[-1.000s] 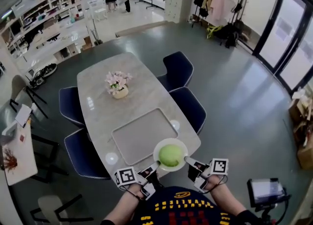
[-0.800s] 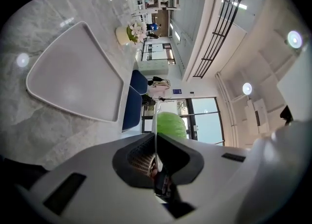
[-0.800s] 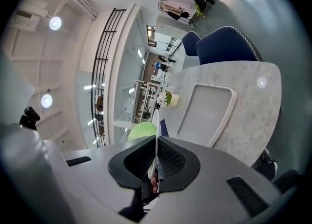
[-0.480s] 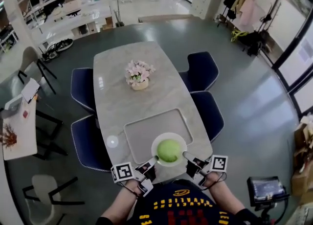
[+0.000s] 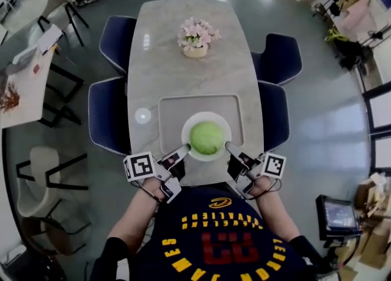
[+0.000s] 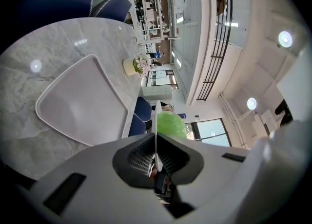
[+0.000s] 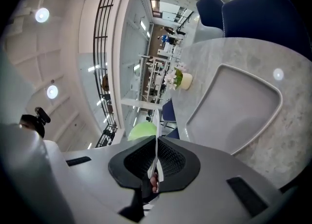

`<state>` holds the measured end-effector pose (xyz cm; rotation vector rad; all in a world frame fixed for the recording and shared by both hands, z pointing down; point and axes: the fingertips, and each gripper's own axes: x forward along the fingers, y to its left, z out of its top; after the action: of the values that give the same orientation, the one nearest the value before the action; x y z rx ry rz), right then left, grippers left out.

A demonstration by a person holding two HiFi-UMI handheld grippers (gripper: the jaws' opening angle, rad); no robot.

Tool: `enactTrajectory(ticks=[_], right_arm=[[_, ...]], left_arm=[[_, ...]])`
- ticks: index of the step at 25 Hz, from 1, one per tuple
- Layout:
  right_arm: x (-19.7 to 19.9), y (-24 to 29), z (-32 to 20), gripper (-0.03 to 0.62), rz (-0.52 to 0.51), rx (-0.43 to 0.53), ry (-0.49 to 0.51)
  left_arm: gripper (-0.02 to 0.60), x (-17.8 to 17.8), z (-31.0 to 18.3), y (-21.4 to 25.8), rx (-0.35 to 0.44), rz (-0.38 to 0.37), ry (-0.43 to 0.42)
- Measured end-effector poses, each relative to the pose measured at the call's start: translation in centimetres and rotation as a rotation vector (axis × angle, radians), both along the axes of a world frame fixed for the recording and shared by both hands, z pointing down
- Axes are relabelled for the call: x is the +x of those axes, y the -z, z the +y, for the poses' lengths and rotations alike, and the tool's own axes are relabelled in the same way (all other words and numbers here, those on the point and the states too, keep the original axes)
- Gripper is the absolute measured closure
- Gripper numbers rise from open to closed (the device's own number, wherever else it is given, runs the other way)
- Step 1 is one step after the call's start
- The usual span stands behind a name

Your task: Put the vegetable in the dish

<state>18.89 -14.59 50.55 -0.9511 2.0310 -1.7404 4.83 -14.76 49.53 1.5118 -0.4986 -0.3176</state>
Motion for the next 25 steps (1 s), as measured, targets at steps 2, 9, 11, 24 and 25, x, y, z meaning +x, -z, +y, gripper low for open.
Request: enactTrajectory(ticks=[2,9,11,24,25], right_arm=[[-0.5,0.3,-1.1,0.579,-0.015,-0.003,0.04],[-0.1,-1.0,-3.0,0.579,-0.031,-0.026,0.133],[-0.2,-1.5,-3.1,0.579,-0.031,-0.029,0.148],[-0.1,-5.6,-5.9,0.579,0.011,-0.017,0.142],[0.0,-6.0,-6.2,0.579,0.013,-0.017,0.14]], left_arm=[[0.569,0.0,-0.6,0.1,0.017,0.011,0.035],[0.569,0.5,-1.4,-1.1,0.01,-0.024,0.115],[0.569,0.4,-1.3,-1.7,0.002,-0.04,0.122],[0.568,0.7,-4.2,-6.2,-0.014,-0.069,0.051],[0.568,0.6,-4.4,-6.7,-0.018,-0.081,0.045]])
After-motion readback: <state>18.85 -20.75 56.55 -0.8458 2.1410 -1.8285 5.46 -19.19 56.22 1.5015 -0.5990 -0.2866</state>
